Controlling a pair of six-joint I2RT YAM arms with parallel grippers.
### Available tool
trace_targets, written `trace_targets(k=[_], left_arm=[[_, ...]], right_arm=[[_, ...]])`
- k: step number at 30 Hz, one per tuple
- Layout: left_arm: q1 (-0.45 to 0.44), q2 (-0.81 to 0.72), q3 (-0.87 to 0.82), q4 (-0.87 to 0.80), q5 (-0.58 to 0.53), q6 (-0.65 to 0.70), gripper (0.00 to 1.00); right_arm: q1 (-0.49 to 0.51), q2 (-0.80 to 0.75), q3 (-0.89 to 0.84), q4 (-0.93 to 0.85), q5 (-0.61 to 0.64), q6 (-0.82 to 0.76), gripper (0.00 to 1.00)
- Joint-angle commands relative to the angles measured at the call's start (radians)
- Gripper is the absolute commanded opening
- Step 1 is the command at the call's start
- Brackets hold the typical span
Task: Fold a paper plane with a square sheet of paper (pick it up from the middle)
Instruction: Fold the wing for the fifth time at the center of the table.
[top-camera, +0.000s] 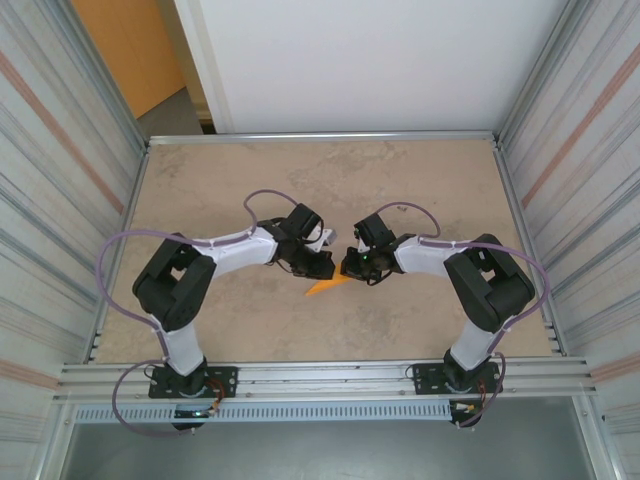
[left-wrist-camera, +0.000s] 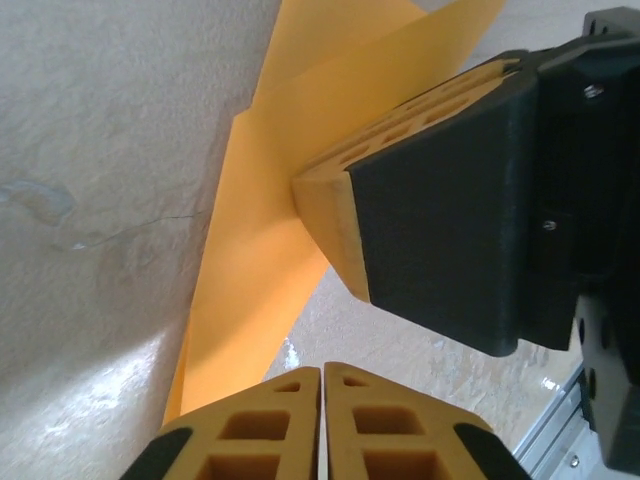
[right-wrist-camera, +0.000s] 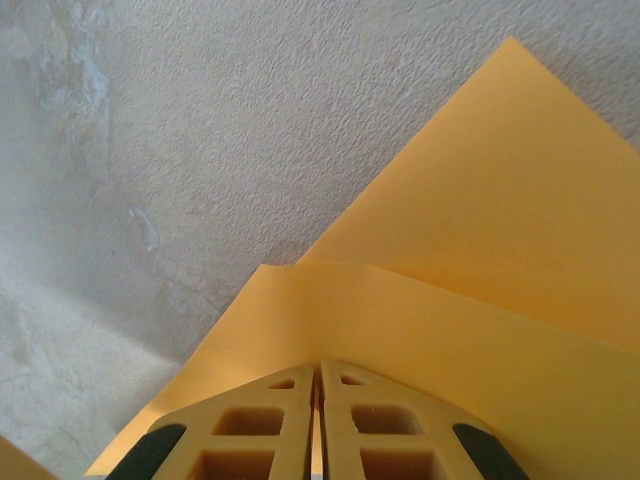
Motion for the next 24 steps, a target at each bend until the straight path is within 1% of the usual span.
trace_targets(k=[1,11,18,24], left_arm=[[-0.004,0.041,-0.001,0.011,0.065,-0.007,0.10],[-0.004,0.110,0.005,-0.006,0.047,-0.004,0.08],[-0.004,0.124,-0.035,0.007,0.032,-0.012,0.08],[-0.004,0.128,-0.051,0.015,0.030,-0.013,0.07]], right_arm=[[-0.008,0.030,-0.031,-0.039,0.007,-0.032,0.11],[-0.012,0.024,-0.029,-0.034,-0.002,-0.027,0.11],[-0.020,-0.035,0.000,-0.049,-0.009,-0.008,0.13],[-0.024,-0.062,0.029,-0.068,0.017,0.013,0.15]])
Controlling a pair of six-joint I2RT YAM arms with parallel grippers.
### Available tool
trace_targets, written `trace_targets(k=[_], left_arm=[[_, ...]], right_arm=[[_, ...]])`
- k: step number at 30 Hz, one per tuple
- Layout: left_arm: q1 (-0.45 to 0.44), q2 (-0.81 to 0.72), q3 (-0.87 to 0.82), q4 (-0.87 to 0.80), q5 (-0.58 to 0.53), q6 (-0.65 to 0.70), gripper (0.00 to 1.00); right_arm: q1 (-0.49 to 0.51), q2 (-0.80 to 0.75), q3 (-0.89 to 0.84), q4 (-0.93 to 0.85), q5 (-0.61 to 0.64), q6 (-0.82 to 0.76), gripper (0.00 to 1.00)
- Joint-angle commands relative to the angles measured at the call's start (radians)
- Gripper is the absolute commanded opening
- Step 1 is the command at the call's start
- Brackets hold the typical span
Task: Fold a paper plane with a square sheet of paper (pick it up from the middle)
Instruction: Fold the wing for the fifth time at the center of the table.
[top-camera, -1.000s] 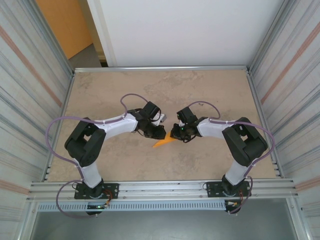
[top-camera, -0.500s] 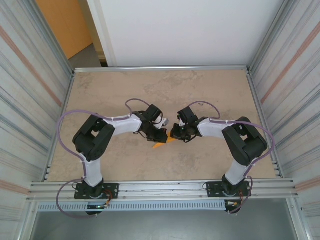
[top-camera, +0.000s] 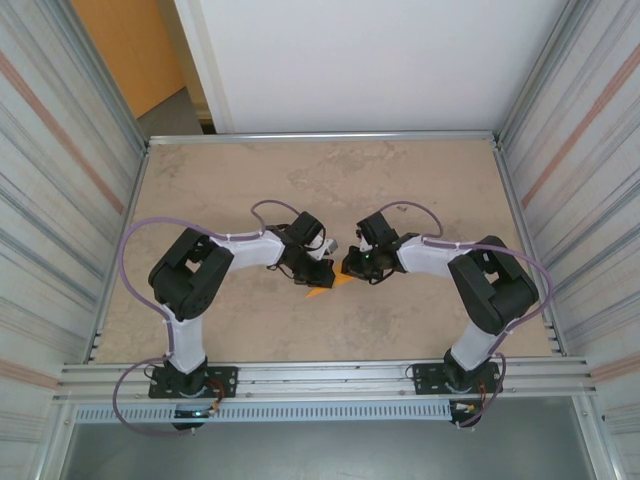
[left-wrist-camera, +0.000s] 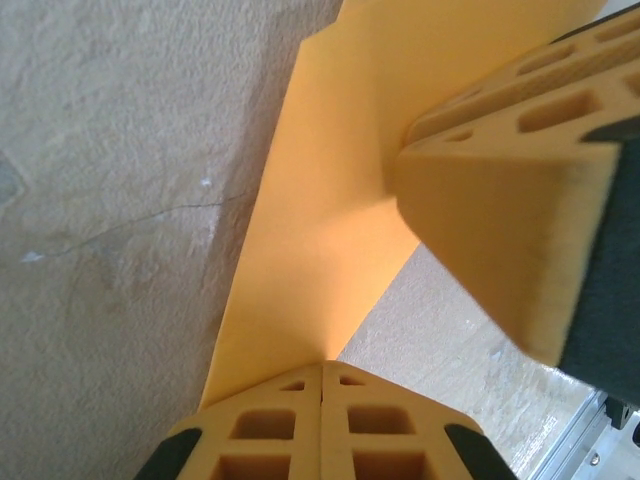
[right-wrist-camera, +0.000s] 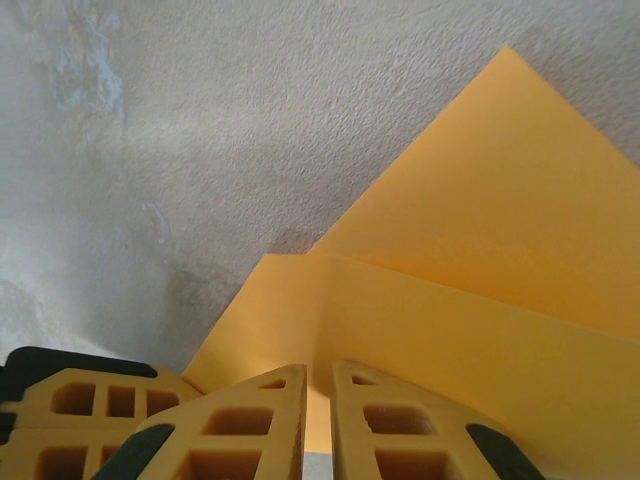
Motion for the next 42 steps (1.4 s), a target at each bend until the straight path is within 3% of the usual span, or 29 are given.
trace_targets(k=[1,14,32,38,42], left_arm=[[-0.004,0.029,-0.033,-0.027,-0.014,-0.009,0.07],[0.009,-0.073,-0.004,0.032,0.061,-0.038,0.11],[0.023,0.040,0.021,-0.013,0.032,-0.063,0.09],[0.023,0.051,-0.014,-0.017,0.007,-0.061,0.07],[0.023,0.059,-0.024,-0.010,0.003,-0.062,0.06]], right_arm=[[-0.010,-0.030,0.024,-0.044,0.038,0.015,0.14],[-0.012,0.041,-0.049,-0.012,0.027,-0.016,0.09],[-0.048,0.062,-0.064,0.033,-0.040,-0.113,0.09],[-0.050,-0.024,0.020,-0.052,-0.007,-0.069,0.16],[-0.044,-0.094,0.078,-0.168,0.141,-0.004,0.27]])
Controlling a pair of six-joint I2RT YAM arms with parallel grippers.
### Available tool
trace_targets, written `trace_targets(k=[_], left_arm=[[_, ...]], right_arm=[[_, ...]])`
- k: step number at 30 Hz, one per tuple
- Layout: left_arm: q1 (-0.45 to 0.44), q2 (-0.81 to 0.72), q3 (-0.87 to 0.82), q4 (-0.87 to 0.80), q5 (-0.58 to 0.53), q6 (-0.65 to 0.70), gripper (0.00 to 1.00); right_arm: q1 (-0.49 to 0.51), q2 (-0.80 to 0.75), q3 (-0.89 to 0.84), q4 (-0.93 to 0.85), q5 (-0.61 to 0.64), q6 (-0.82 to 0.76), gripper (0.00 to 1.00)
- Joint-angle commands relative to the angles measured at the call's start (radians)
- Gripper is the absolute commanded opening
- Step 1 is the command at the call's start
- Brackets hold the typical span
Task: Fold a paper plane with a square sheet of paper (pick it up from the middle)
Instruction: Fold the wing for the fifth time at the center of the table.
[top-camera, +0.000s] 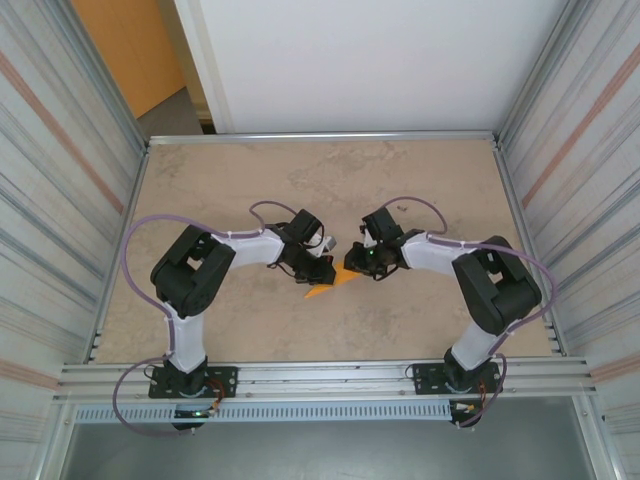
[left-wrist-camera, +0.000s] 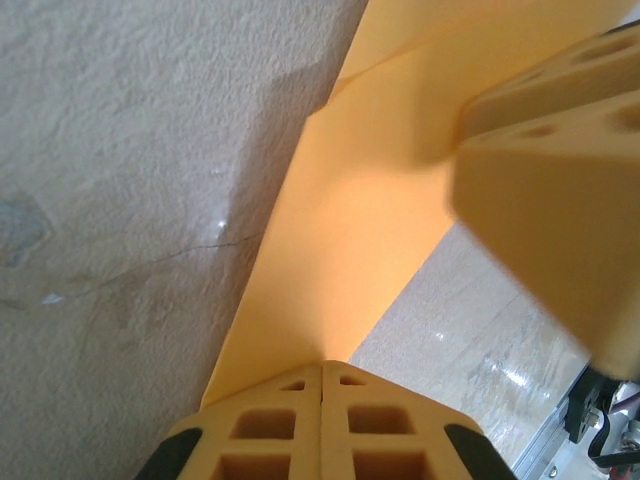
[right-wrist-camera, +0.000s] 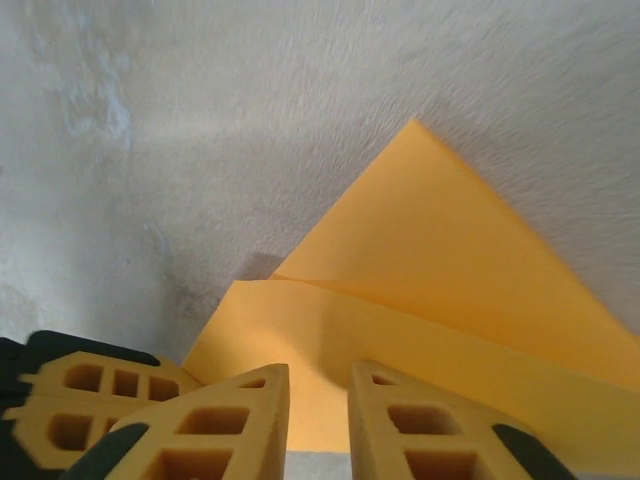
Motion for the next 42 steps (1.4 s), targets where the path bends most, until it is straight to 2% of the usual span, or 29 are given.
trace_targets(k=[1,4,6,11,20,32,42], left_arm=[[0.003,0.039,-0.030,-0.041,-0.036,0.001,0.06],[0.003,0.039,-0.031,-0.035,-0.033,-0.001,0.06],[0.002,0.036,-0.031,-0.031,-0.030,-0.004,0.06],[0.002,0.029,-0.029,-0.027,-0.022,-0.002,0.06],[0.003,0.019,-0.032,-0.021,-0.008,-0.005,0.07],[0.003,-0.022,0.001,-0.012,0.029,-0.003,0.11],[0.003,-0.011,0.067,0.034,0.088,-0.012,0.14]], right_arm=[[-0.001,-0.084,0.064,-0.158,0.176,0.063,0.31],[0.019,-0.118,0.072,-0.246,0.310,0.117,0.45],[0.037,-0.119,0.072,-0.279,0.353,0.139,0.56],[0.053,-0.055,0.097,-0.286,0.305,0.147,0.61],[0.067,0.059,0.159,-0.296,0.263,0.145,0.57],[0.064,0.083,0.126,-0.293,0.267,0.134,0.39],[0.060,0.106,0.092,-0.259,0.253,0.118,0.32]])
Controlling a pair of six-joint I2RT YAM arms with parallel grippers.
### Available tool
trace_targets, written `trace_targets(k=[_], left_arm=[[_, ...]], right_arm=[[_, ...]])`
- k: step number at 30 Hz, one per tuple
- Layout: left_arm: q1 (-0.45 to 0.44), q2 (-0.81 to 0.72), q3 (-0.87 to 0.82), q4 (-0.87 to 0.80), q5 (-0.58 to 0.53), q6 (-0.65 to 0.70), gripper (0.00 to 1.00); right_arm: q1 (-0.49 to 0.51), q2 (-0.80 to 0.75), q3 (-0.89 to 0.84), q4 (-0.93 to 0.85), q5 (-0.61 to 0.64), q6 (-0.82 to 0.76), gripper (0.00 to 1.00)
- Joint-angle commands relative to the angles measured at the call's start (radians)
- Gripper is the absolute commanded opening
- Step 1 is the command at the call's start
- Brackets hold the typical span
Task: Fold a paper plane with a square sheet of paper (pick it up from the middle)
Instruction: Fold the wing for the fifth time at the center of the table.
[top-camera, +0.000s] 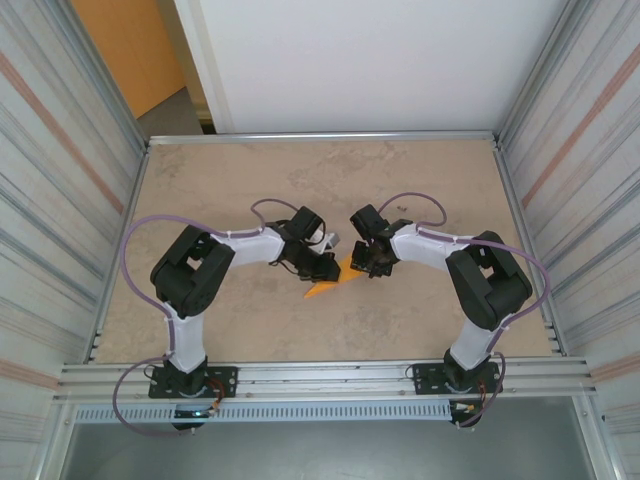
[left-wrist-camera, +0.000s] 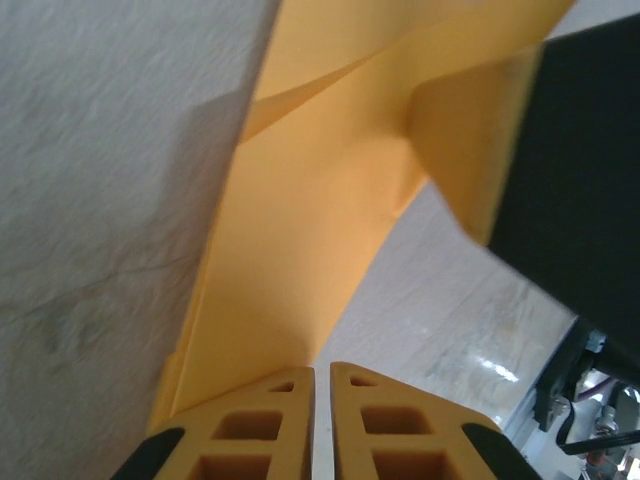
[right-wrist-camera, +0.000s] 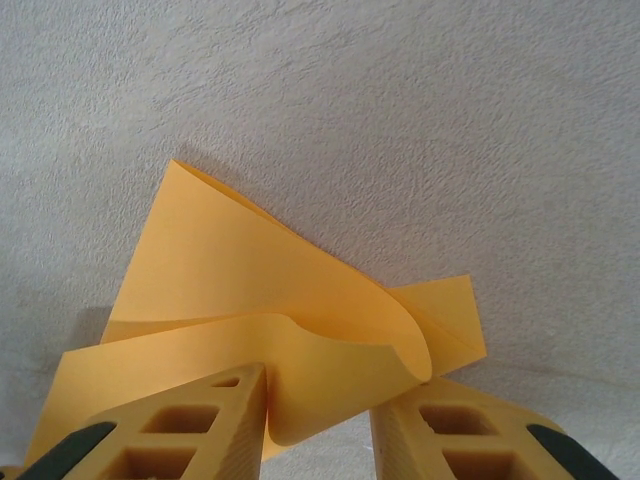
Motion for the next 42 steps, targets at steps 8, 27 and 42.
trace_targets(k=[8,27,42], left_arm=[[0.003,0.052,0.070,-0.028,0.016,-0.009,0.13],[-0.007,0.110,-0.009,-0.069,-0.068,0.024,0.08],[-0.011,0.132,-0.018,-0.060,-0.083,0.027,0.07]], right_arm=[[-0.001,0.039,-0.040,0.013,-0.016,-0.017,0.32],[-0.021,-0.112,-0.040,-0.003,0.010,-0.005,0.42],[0.033,-0.130,-0.085,0.193,-0.091,0.037,0.13]])
